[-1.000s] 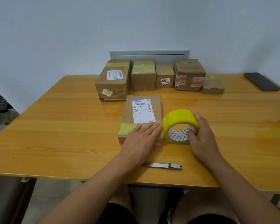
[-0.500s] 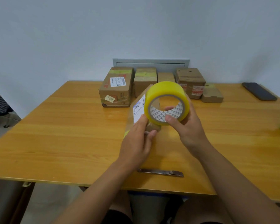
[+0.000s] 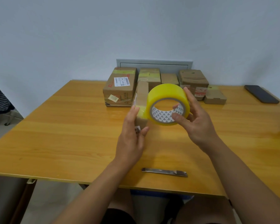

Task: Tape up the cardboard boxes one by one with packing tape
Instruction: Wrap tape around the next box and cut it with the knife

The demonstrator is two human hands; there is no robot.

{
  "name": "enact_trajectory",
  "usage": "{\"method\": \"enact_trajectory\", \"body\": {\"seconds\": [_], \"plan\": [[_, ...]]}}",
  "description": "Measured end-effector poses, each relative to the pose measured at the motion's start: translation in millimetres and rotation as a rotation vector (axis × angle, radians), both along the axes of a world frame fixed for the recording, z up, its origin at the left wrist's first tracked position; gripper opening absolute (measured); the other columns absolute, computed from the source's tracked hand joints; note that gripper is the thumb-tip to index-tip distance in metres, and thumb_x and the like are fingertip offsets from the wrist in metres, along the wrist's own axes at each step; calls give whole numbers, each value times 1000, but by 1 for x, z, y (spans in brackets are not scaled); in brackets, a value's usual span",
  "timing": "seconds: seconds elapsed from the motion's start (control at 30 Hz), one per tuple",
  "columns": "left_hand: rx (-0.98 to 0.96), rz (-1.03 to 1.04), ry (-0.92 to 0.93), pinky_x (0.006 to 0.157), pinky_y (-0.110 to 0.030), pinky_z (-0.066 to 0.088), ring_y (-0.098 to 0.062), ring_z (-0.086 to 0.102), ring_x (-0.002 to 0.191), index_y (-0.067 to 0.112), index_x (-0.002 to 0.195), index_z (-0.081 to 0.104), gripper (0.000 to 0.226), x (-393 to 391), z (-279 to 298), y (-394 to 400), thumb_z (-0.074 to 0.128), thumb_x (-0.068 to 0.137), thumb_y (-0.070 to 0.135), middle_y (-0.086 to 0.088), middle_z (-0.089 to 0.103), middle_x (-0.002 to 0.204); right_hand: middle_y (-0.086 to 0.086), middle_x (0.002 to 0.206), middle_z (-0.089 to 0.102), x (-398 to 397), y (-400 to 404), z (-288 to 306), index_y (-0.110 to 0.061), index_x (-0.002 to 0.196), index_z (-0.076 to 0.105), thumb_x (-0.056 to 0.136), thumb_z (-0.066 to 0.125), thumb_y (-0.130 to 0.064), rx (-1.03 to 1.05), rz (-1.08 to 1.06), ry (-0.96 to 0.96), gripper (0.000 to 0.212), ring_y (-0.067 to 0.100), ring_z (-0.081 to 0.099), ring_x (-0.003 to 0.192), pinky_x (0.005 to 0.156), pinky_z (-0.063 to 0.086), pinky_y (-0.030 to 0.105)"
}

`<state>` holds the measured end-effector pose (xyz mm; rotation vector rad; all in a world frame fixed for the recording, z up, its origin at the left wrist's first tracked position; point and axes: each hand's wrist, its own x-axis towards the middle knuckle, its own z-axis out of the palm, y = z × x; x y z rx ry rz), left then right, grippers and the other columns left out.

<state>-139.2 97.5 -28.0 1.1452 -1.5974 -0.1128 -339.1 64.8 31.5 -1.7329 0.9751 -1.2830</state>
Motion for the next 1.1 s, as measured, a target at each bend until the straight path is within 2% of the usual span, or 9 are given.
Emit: {"method": "enact_trajectory", "body": {"seconds": [0.13, 0.2, 0.27, 0.33, 0.47, 0.57, 0.7, 0.9, 1.1], "plan": [[-32, -7, -102, 92, 1, 33, 12, 18, 141, 24, 129, 38, 46, 7, 10, -1, 66, 93, 18, -8, 22, 161, -10, 121, 62, 3, -2, -15, -43, 149, 26, 82, 68, -26, 45, -8, -48, 80, 4, 60, 111, 87, 53, 22], [-17, 1, -198, 86, -6, 38, 4, 30, 139, 23, 125, 36, 45, 13, 16, -1, 65, 92, 26, 1, 21, 162, -17, 122, 61, 5, -3, -23, -36, 153, 24, 84, 68, -25, 67, -10, -59, 82, 3, 59, 113, 92, 53, 27], [0, 24, -270, 85, -13, 40, -11, 44, 134, 22, 127, 37, 47, 18, 19, -2, 66, 91, 29, 2, 30, 159, -13, 130, 57, 8, -3, -28, -35, 154, 23, 85, 68, -26, 81, -4, -63, 83, 5, 56, 118, 98, 52, 34], [5, 32, -282, 87, -15, 43, -13, 45, 132, 21, 136, 43, 50, 22, 19, -3, 67, 92, 28, 1, 38, 154, -8, 137, 53, 13, -2, -32, -36, 154, 21, 84, 68, -30, 97, 7, -71, 84, 7, 54, 123, 101, 50, 39], [15, 15, -71, 102, -5, 32, -6, 39, 135, 11, 138, 51, 51, 18, 16, 0, 67, 91, 21, -6, 44, 147, -7, 139, 51, 22, 3, -23, -43, 149, 18, 82, 67, -29, 85, 24, -99, 84, 1, 55, 119, 95, 52, 26], [9, 10, 95, 104, -19, 39, -11, 42, 134, 10, 134, 51, 48, 12, 14, -1, 67, 90, 22, -7, 47, 141, -4, 128, 56, 27, 1, -16, -45, 149, 13, 79, 70, -30, 54, 34, -69, 91, 6, 58, 116, 88, 54, 24], [77, -15, 267, 95, -32, 49, -16, 48, 125, 12, 131, 47, 49, 0, 5, 3, 67, 89, 26, -5, 47, 135, 5, 119, 62, 40, -3, -20, -22, 147, 29, 77, 76, -23, 78, 86, -72, 84, 12, 63, 110, 86, 54, 27], [214, 10, 291, 86, -27, 52, -16, 52, 119, 25, 127, 43, 60, 12, -4, 4, 70, 81, 51, 1, 46, 133, 1, 116, 60, 52, -6, -25, -27, 119, 45, 74, 78, -19, 153, 116, -115, 56, 4, 64, 103, 80, 53, 21], [304, 153, 307, 78, -32, 54, -19, 59, 106, 13, 127, 46, 53, 20, -13, 10, 72, 87, 35, -2, 57, 118, 0, 121, 60, 71, -10, -37, -38, 120, 46, 77, 82, -27, 129, 124, -43, 57, 13, 62, 112, 91, 55, 36]]}}
